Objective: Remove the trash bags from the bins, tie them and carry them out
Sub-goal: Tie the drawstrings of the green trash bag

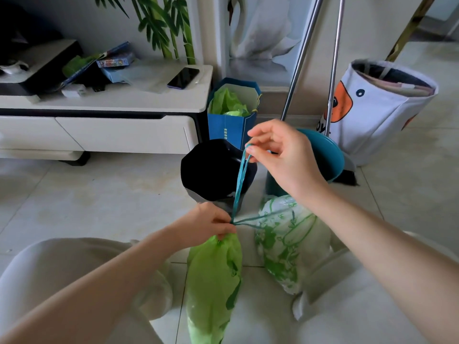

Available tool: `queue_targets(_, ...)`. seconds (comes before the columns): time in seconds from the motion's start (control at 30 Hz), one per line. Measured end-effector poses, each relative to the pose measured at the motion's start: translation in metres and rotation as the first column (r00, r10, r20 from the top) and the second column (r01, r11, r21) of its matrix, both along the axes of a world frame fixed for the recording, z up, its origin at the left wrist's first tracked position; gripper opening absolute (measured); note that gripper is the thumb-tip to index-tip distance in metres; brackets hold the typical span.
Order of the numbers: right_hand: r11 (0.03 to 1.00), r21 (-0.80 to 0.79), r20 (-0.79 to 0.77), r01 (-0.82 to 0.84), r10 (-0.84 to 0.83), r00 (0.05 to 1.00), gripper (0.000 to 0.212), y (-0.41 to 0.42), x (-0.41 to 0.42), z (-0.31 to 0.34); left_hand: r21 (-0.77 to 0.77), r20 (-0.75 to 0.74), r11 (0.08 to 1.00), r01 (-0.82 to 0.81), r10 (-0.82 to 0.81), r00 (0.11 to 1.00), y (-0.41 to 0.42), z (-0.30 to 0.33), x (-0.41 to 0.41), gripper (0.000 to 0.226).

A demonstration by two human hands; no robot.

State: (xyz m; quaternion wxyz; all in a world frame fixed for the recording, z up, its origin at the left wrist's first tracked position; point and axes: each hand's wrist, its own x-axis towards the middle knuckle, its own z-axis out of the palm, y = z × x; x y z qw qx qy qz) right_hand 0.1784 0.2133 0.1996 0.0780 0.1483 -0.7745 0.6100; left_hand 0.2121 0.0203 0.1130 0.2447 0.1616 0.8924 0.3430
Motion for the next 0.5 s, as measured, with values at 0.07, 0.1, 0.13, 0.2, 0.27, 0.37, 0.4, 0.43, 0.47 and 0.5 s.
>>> queue_targets(0.07, 1.000, -0.002, 0.035, -0.016, 0.016, 0.999, 0.020, -0.003, -0.005, -0.005, -0.019, 0.011, 1.000, -0.001, 0.001, 1.000, 0.003, 0.000, -0.002, 0.033)
queue_targets(0.1, 0.997, 0.060, 0.076, -0.039, 0.034, 0.997, 0.028, -0.005, -0.007, -0.009, -0.017, 0.026, 1.000, -0.011, 0.011, 1.000, 0.002, 0.000, -0.002, 0.033)
queue_targets(0.13, 0.978, 0.192, 0.141, -0.085, 0.058, 0.988, 0.041, -0.006, -0.007, -0.014, -0.006, 0.038, 1.000, -0.026, 0.026, 0.999, 0.001, 0.000, -0.003, 0.031)
queue_targets(0.2, 0.834, 0.469, 0.370, -0.291, 0.114, 0.922, 0.066, -0.009, -0.004, -0.027, 0.065, 0.067, 0.994, -0.089, 0.084, 0.994, -0.001, -0.001, -0.002, 0.026)
queue_targets(0.27, 0.681, 0.548, 0.575, -0.486, 0.115, 0.810, 0.084, -0.011, 0.006, -0.038, 0.188, 0.147, 0.964, -0.190, 0.164, 0.975, 0.000, -0.002, -0.003, 0.018)
queue_targets(0.37, 0.531, 0.632, 0.609, -0.565, 0.111, 0.786, 0.087, -0.008, 0.015, -0.044, 0.268, 0.247, 0.919, -0.290, 0.226, 0.942, 0.001, -0.006, -0.004, 0.013)
queue_targets(0.4, 0.496, 0.676, 0.569, -0.545, 0.119, 0.813, 0.078, -0.006, 0.015, -0.043, 0.267, 0.278, 0.913, -0.308, 0.233, 0.932, 0.001, -0.007, -0.005, 0.013)
queue_targets(0.43, 0.477, 0.705, 0.532, -0.524, 0.133, 0.836, 0.061, -0.004, 0.013, -0.041, 0.271, 0.315, 0.907, -0.321, 0.231, 0.920, 0.000, -0.008, -0.006, 0.014)
queue_targets(0.47, 0.474, 0.707, 0.518, -0.525, 0.158, 0.840, 0.041, -0.002, 0.011, -0.039, 0.280, 0.349, 0.902, -0.329, 0.223, 0.910, 0.000, -0.008, -0.006, 0.015)
queue_targets(0.5, 0.472, 0.691, 0.526, -0.547, 0.191, 0.829, 0.026, -0.001, 0.009, -0.039, 0.292, 0.375, 0.897, -0.332, 0.212, 0.902, 0.001, -0.009, -0.007, 0.016)
